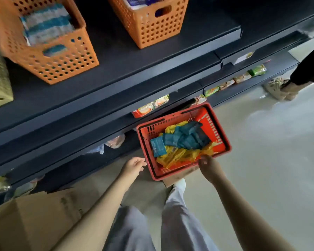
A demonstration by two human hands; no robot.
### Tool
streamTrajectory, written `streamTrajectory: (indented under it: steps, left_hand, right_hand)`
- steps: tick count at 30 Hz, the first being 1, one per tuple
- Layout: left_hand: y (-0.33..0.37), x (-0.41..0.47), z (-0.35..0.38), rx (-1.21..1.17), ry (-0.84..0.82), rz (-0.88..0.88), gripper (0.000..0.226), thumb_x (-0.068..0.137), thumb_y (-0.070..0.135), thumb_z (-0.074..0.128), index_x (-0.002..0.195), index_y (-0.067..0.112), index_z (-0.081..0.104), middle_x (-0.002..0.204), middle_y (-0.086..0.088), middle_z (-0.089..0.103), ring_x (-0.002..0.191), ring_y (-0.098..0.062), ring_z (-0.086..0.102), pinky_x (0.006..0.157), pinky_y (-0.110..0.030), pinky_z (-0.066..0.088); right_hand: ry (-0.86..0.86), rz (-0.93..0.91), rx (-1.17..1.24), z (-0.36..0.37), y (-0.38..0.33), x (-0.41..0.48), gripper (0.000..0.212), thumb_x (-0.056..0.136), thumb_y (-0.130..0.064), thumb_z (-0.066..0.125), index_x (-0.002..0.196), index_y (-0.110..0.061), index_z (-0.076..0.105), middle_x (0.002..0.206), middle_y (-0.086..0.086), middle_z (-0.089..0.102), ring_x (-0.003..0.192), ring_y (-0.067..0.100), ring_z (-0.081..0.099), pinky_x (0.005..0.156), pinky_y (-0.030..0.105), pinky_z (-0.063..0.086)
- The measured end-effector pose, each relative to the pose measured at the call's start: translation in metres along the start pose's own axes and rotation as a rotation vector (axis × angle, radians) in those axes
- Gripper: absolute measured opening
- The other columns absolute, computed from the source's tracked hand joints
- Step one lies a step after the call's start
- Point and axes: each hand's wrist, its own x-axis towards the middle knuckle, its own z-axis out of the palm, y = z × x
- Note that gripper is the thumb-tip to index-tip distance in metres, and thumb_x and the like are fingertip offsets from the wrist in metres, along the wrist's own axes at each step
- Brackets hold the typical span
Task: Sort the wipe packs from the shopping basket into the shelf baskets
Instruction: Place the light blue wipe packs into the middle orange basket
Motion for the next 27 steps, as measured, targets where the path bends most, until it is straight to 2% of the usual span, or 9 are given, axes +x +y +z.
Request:
streamTrajectory:
  steps: [3,7,12,14,16,18,20,22,27]
  left_hand:
    - [0.008,0.037,0.038,-0.030,0.007,-0.062,0.021,0.100,0.015,0.045,0.117,0.011,0.058,0.118,-0.010,0.064,0.100,-0.019,0.058,0.074,-0.024,0.046]
    - [0.004,0.104,0.082,-0.035,-0.007,-0.093,0.033,0.100,0.016,0.048,0.132,0.009,0.052,0.132,-0.009,0.056,0.115,-0.017,0.053,0.105,-0.036,0.041]
    - [-0.026,0.211,0.125,-0.096,0.128,-0.148,0.048,0.099,0.012,0.049,0.145,0.010,0.035,0.148,-0.010,0.042,0.132,-0.021,0.044,0.103,-0.027,0.033]
    - [-0.038,0.247,0.136,-0.101,0.166,-0.169,0.055,0.098,0.010,0.050,0.149,0.011,0.028,0.152,-0.011,0.035,0.136,-0.022,0.039,0.099,-0.024,0.031]
    - [-0.048,0.274,0.143,-0.069,0.216,-0.191,0.060,0.097,0.012,0.053,0.150,0.012,0.025,0.152,-0.009,0.034,0.137,-0.024,0.038,0.103,-0.027,0.031]
    - [-0.058,0.293,0.144,-0.045,0.263,-0.183,0.065,0.094,0.017,0.057,0.151,0.017,0.025,0.153,-0.005,0.034,0.138,-0.025,0.038,0.111,-0.034,0.032]
    - [-0.066,0.302,0.145,-0.058,0.279,-0.188,0.070,0.093,0.022,0.059,0.152,0.024,0.021,0.156,-0.002,0.031,0.138,-0.023,0.037,0.114,-0.043,0.032]
    - [-0.069,0.306,0.148,-0.106,0.295,-0.192,0.074,0.091,0.023,0.061,0.152,0.028,0.019,0.156,0.000,0.030,0.138,-0.022,0.038,0.112,-0.046,0.035]
    - [-0.069,0.309,0.156,-0.261,0.378,-0.188,0.074,0.089,0.015,0.066,0.150,0.022,0.025,0.151,-0.003,0.037,0.131,-0.021,0.045,0.104,-0.035,0.040]
  right_hand:
    - [-0.031,0.004,-0.047,-0.012,0.009,0.057,0.033,0.095,-0.016,0.051,0.125,-0.005,0.059,0.121,0.020,0.064,0.110,0.036,0.059,0.084,0.032,0.044]
    - [0.001,0.033,-0.054,-0.005,0.017,0.139,0.037,0.097,-0.022,0.050,0.130,-0.007,0.056,0.125,0.020,0.062,0.115,0.037,0.056,0.085,0.032,0.042]
    - [0.028,0.079,0.044,0.037,0.038,0.253,0.043,0.097,-0.031,0.048,0.132,-0.007,0.053,0.129,0.016,0.060,0.118,0.034,0.055,0.087,0.033,0.042]
    - [0.043,0.084,0.077,0.056,0.043,0.287,0.038,0.096,-0.032,0.049,0.122,-0.005,0.057,0.119,0.019,0.063,0.114,0.035,0.057,0.081,0.033,0.041]
    - [0.093,0.079,0.097,0.073,0.047,0.311,0.024,0.092,-0.032,0.051,0.095,-0.010,0.059,0.091,0.016,0.060,0.100,0.038,0.061,0.069,0.033,0.036]
    - [0.165,0.108,0.154,0.088,0.054,0.327,0.031,0.083,-0.042,0.053,0.085,-0.012,0.058,0.081,0.012,0.059,0.087,0.038,0.063,0.061,0.029,0.031]
    - [0.216,0.176,0.255,0.095,0.056,0.334,0.048,0.078,-0.052,0.054,0.100,-0.011,0.062,0.094,0.012,0.066,0.090,0.034,0.064,0.059,0.027,0.034]
    - [0.261,0.235,0.319,0.098,0.055,0.338,0.053,0.079,-0.055,0.060,0.114,-0.014,0.060,0.106,0.009,0.067,0.098,0.031,0.063,0.068,0.030,0.045]
    - [0.344,0.349,0.302,0.105,0.053,0.349,0.065,0.078,-0.058,0.066,0.122,-0.012,0.053,0.118,0.009,0.063,0.110,0.032,0.058,0.086,0.038,0.050]
